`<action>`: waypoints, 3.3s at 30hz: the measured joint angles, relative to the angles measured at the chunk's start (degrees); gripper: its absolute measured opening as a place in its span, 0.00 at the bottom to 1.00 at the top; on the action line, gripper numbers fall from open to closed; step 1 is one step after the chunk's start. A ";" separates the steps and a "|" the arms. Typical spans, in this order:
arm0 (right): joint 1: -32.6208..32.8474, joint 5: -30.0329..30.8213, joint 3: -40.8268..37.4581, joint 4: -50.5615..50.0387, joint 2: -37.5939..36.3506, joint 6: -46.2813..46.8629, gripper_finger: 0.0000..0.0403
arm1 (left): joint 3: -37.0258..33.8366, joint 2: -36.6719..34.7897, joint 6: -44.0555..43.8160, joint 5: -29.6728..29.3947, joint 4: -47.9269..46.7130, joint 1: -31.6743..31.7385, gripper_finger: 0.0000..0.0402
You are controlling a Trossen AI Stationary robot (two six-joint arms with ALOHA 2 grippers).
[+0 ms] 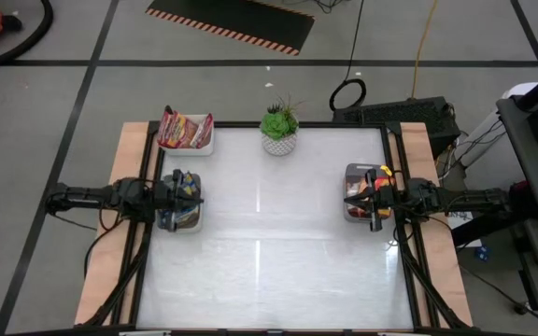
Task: Sort Maruchan noodles
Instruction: Return to Home Position
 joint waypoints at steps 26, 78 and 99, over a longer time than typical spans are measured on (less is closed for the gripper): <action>0.00 0.00 0.02 0.00 0.00 0.00 0.00 | 0.04 0.17 1.88 -17.09 1.54 -7.18 0.00; -0.02 0.01 0.02 0.00 0.00 0.00 0.00 | -0.04 0.17 -1.76 -14.89 2.87 -3.48 0.05; -0.01 0.01 0.02 0.00 0.00 0.00 0.00 | -0.04 0.17 -1.74 -14.89 2.89 -3.48 0.05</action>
